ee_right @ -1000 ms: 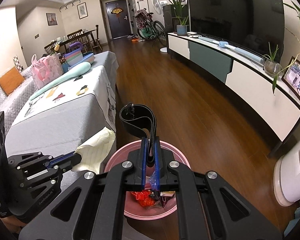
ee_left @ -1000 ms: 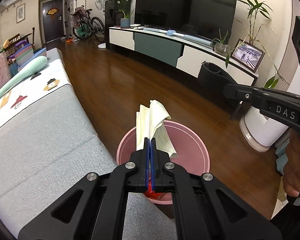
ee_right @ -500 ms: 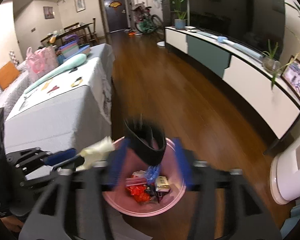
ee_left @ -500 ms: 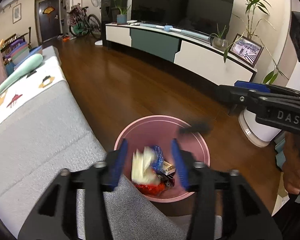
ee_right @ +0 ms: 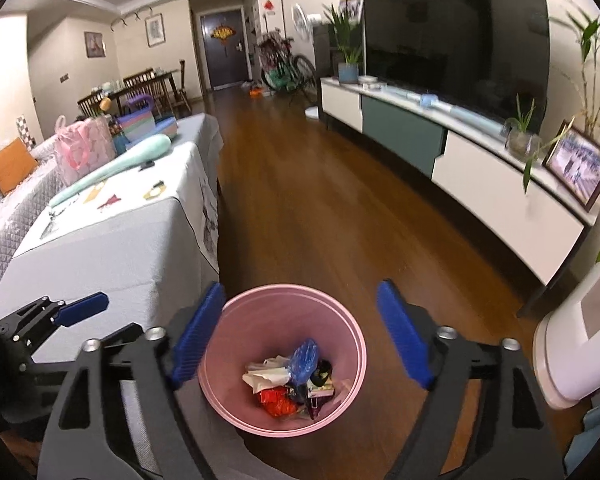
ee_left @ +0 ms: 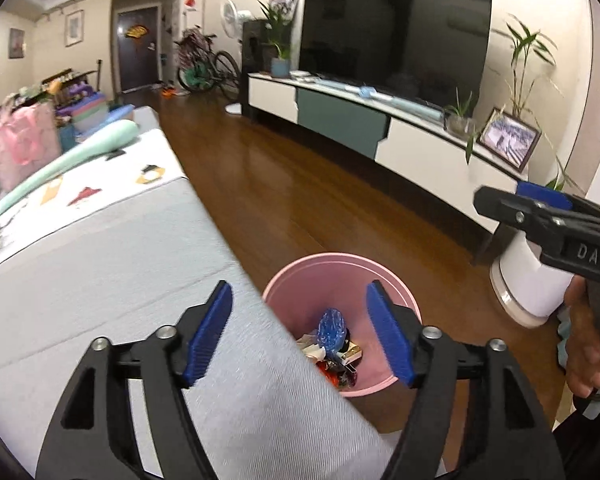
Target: Collect trash
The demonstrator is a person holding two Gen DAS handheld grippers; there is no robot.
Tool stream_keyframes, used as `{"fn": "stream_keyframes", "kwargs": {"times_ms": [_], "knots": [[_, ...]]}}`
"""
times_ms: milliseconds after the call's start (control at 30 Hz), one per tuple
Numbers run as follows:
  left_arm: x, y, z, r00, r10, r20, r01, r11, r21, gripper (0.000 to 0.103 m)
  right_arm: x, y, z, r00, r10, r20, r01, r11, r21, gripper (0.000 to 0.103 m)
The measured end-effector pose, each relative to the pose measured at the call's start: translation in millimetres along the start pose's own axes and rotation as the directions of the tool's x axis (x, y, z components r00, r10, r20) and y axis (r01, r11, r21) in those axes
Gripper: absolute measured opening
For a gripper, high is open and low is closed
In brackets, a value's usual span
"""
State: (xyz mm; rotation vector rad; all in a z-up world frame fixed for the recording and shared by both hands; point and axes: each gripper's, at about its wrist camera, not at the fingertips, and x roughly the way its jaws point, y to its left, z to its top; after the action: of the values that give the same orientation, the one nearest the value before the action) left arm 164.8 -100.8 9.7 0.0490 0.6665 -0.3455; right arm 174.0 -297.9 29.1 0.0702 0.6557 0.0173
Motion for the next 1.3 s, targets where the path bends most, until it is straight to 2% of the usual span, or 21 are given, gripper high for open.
{"fn": "stream_keyframes", "kwargs": {"times_ms": [133, 300, 400, 567, 833, 1000, 1100, 1300], "knots": [[-37, 2, -9, 0.998, 0.041, 0.042, -0.040, 0.999, -0.014, 0.083, -33, 5, -8, 0.999, -0.010, 0.045, 0.010, 1.000, -0.003, 0.094], [-86, 6, -27, 0.993, 0.093, 0.078, -0.087, 0.994, -0.069, 0.092, -78, 7, -34, 0.997, -0.024, 0.072, 0.021, 0.999, 0.046, 0.098], [-108, 7, -39, 0.990, 0.116, 0.084, -0.107, 0.989, -0.102, 0.095, -101, 7, -52, 0.996, -0.047, 0.078, 0.042, 0.997, 0.072, 0.098], [-128, 7, -60, 0.987, 0.146, 0.065, -0.135, 0.979, -0.152, 0.095, -132, 11, -84, 0.995, -0.073, 0.065, 0.068, 0.994, 0.088, 0.098], [-140, 3, -86, 0.982, 0.186, 0.016, -0.180, 0.966, -0.188, 0.095, -156, 24, -121, 0.992, -0.111, 0.052, 0.109, 0.993, 0.051, 0.098], [-140, 1, -104, 0.985, 0.173, -0.002, -0.170, 0.966, -0.194, 0.095, -158, 34, -141, 0.992, -0.122, 0.031, 0.121, 0.992, 0.024, 0.098], [-131, 1, -111, 0.986, 0.168, -0.025, -0.169, 0.967, -0.191, 0.096, -153, 41, -143, 0.991, -0.136, 0.018, 0.136, 0.991, -0.011, 0.098], [-123, -1, -119, 0.984, 0.170, -0.046, -0.175, 0.969, -0.172, 0.096, -146, 38, -143, 0.988, -0.154, 0.004, 0.154, 0.988, -0.005, 0.098]]}}
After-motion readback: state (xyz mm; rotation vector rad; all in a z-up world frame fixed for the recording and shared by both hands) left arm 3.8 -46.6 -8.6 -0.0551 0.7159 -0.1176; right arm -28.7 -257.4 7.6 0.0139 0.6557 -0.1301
